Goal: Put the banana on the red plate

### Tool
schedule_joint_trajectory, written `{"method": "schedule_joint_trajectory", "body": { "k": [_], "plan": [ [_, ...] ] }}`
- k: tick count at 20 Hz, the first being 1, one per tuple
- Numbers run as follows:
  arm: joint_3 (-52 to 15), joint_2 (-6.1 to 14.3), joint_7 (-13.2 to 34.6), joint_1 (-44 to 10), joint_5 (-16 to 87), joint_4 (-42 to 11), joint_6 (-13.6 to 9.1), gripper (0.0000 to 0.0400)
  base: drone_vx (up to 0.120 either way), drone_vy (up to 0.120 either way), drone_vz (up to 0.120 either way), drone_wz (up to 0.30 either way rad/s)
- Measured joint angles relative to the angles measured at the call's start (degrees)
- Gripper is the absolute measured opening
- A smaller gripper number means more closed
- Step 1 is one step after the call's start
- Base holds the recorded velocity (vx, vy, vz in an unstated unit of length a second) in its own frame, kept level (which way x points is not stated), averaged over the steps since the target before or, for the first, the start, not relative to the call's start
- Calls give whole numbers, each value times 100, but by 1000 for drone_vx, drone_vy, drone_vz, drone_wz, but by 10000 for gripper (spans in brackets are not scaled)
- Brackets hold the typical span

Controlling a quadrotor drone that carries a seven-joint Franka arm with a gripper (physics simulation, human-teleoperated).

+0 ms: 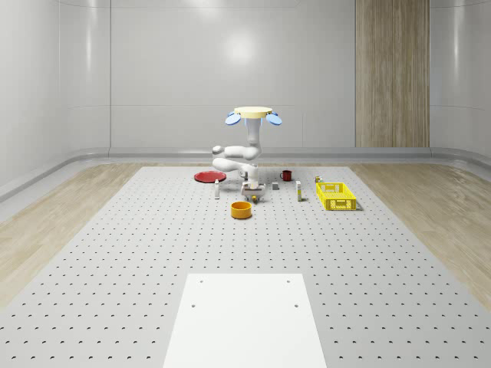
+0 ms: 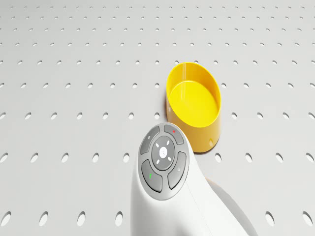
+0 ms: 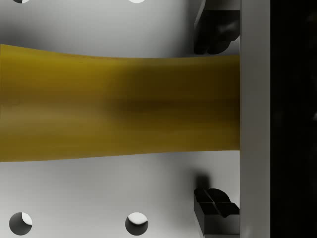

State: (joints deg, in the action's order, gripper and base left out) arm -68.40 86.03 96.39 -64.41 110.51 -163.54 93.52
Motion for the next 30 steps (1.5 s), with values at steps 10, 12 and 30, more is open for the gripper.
{"method": "schedule_joint_trajectory", "body": {
  "k": [10,12,30],
  "plan": [
    [-62,425,160,-226,-121,-11,320,397,0,0,0,0],
    [-74,423,107,-215,-109,-20,291,398,0,0,0,0],
    [-351,295,-253,-103,-264,-127,4,190,0,0,0,0]
  ]
}}
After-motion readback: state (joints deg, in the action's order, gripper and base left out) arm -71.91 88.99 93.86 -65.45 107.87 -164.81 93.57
